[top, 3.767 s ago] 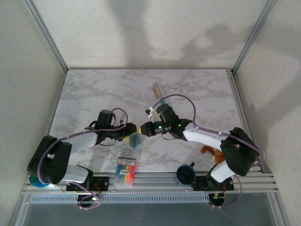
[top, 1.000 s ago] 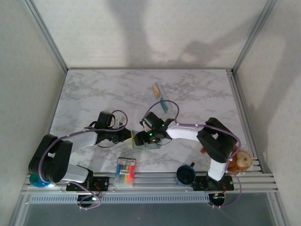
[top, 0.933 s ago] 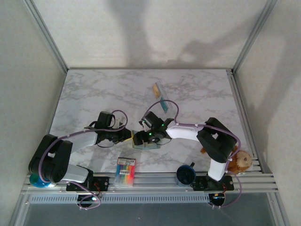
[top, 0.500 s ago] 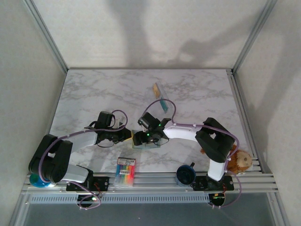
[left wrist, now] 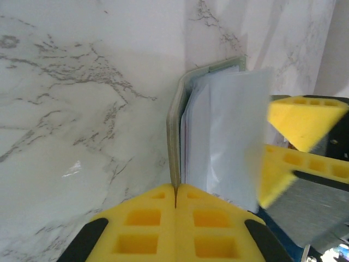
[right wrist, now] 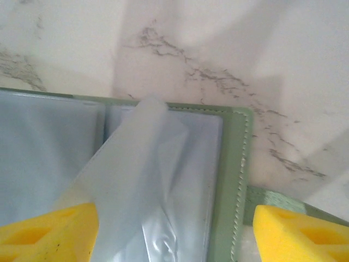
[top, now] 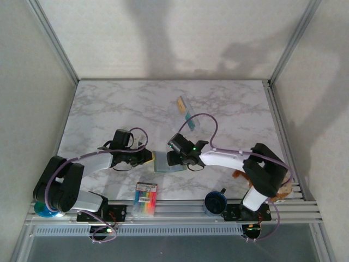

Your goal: Put the credit cards into the card holder

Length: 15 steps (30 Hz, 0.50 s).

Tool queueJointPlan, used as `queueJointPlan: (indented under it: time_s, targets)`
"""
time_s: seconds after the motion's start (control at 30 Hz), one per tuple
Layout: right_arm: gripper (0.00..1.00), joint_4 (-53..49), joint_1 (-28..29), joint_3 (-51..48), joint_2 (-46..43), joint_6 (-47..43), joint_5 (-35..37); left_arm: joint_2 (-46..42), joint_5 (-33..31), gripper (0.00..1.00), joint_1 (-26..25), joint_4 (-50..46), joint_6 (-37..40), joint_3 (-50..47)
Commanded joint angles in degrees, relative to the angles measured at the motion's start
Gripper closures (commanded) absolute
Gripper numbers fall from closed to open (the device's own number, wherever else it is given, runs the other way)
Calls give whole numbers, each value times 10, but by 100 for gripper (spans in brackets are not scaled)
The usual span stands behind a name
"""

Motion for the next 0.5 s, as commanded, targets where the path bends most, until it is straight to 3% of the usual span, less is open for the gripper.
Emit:
queueJointPlan:
  time_s: [0.0,0.07,0.13,0.2,0.37,0.47]
  targets:
    - [24,58,0,-34,-61,-30,-27,-13,19,100,5,0,-6,-7]
    - [24,135,0,-58,-73,-53,-115,-17,16,100,5,-3,-5,-7]
    - [23,143,5,-33,-42,-60,-171,-20,12,100,5,0,-9,-10]
    - [18,105,24,11,6,-67,-151,-16,14,100,5,5,-16,-8]
    - [13,119,41,9,39,-40,-82,-20,12,100,4,-1,-17,-2]
    - [14,73,42,19,53,-51,-41,-26,12,100,5,-2,-19,-5]
